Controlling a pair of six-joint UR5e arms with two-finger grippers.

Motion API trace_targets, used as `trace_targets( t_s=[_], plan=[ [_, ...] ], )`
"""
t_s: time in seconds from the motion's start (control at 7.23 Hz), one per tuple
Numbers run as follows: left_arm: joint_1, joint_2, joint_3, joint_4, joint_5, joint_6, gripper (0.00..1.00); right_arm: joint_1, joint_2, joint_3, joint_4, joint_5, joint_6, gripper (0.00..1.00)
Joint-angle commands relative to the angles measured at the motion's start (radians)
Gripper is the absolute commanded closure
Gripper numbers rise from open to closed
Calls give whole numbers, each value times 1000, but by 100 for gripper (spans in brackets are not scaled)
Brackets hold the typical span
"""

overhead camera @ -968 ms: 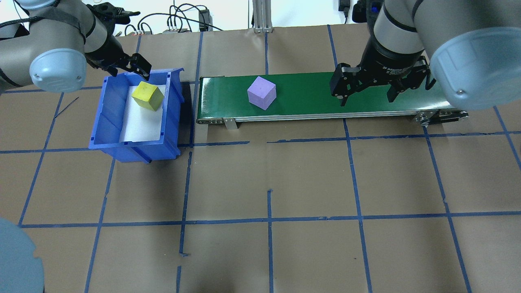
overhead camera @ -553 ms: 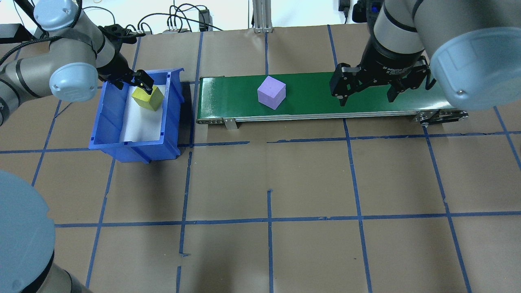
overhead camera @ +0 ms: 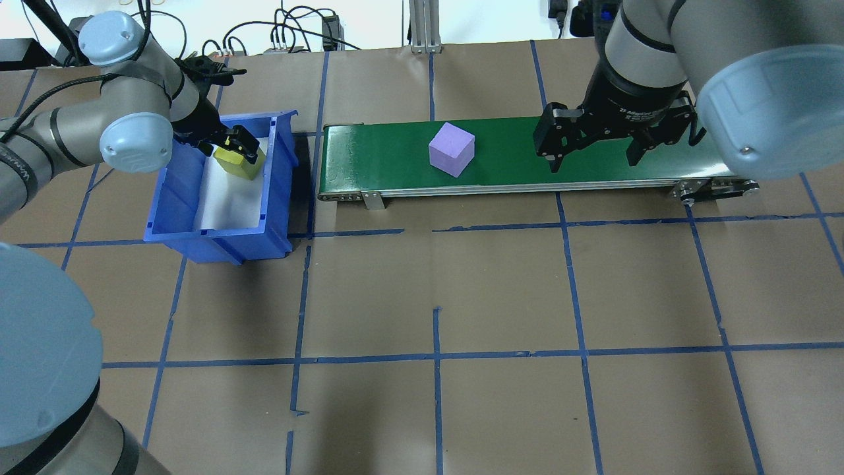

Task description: Move block left to right into plate

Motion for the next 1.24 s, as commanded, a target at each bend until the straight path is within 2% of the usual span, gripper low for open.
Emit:
trace_targets(
  t_s=[0.0, 0.14, 0.28, 0.41, 0.55, 0.69, 0.83, 1.11],
  plan=[
    [0, -39, 0, 69, -1, 52, 21, -1, 1, 0, -1, 0, 0, 0],
    [0, -34, 0, 97, -1, 58, 52, -1, 0, 0, -1, 0, 0, 0],
    [-2, 1, 20, 102, -1, 65, 56, -1, 1, 0, -1, 1, 0, 0],
    [-6, 94, 17, 99, -7, 65, 56, 2, 0, 0, -1, 1, 0, 0],
    [-14, 199, 14, 87, -64, 62, 56, 2, -2, 0, -1, 0, 0, 0],
    [-38, 266, 15, 47, -158, 49, 56, 2, -5, 0, -1, 0, 0, 0],
    [-96, 287, 15, 35, -185, -1, 56, 2, -5, 0, -1, -2, -3, 0],
    [-240, 261, 0, 45, -178, -228, 56, 0, -6, 0, 3, -3, -55, 0]
  ],
)
